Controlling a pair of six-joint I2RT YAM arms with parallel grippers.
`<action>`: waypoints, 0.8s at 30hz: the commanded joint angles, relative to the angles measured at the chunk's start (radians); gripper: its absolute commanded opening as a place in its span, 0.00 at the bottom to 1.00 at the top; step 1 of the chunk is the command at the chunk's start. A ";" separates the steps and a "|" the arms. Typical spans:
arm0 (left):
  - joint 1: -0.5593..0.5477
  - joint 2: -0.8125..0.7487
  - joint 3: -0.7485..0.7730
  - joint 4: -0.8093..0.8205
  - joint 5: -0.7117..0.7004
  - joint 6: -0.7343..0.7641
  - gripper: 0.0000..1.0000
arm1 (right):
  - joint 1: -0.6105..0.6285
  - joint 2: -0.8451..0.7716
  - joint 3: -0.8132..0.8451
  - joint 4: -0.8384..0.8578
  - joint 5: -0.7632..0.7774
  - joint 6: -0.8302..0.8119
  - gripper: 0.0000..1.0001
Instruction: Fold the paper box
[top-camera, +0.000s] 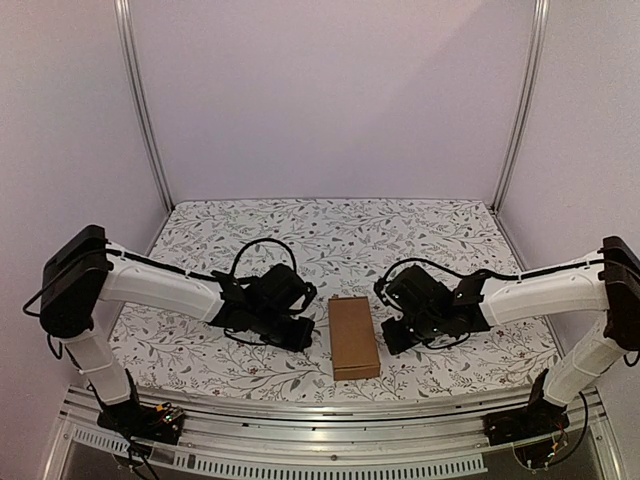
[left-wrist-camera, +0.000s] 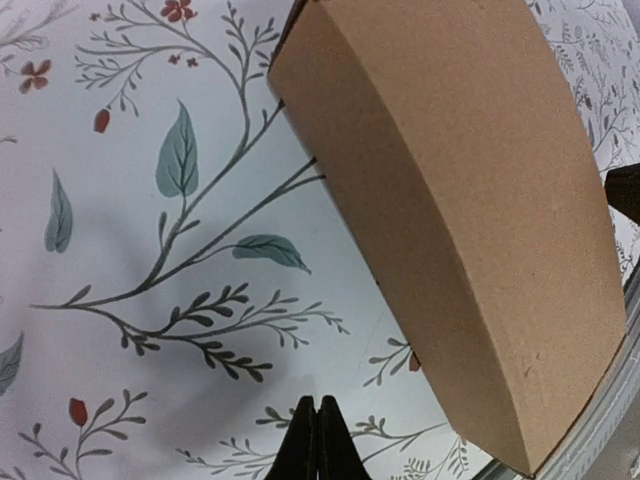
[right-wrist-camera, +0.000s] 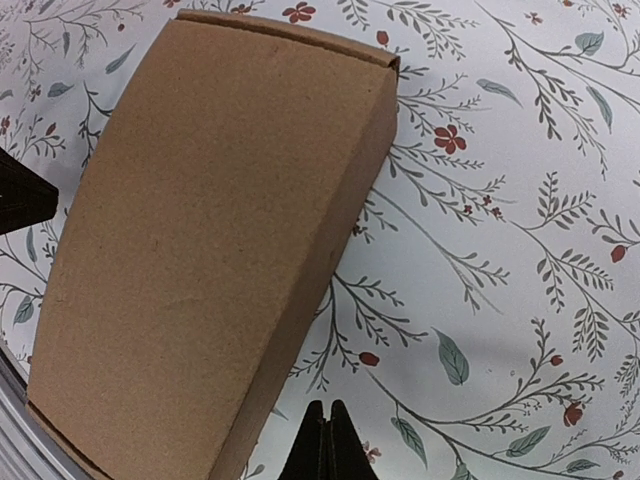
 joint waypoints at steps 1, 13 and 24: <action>-0.008 0.058 0.053 0.033 0.028 -0.011 0.00 | 0.005 0.058 0.002 0.056 -0.007 0.025 0.02; -0.001 0.188 0.163 0.043 0.035 -0.001 0.00 | 0.003 0.147 0.032 0.146 0.014 0.065 0.02; 0.101 0.259 0.268 0.045 0.067 0.003 0.00 | -0.069 0.249 0.103 0.253 -0.012 0.080 0.02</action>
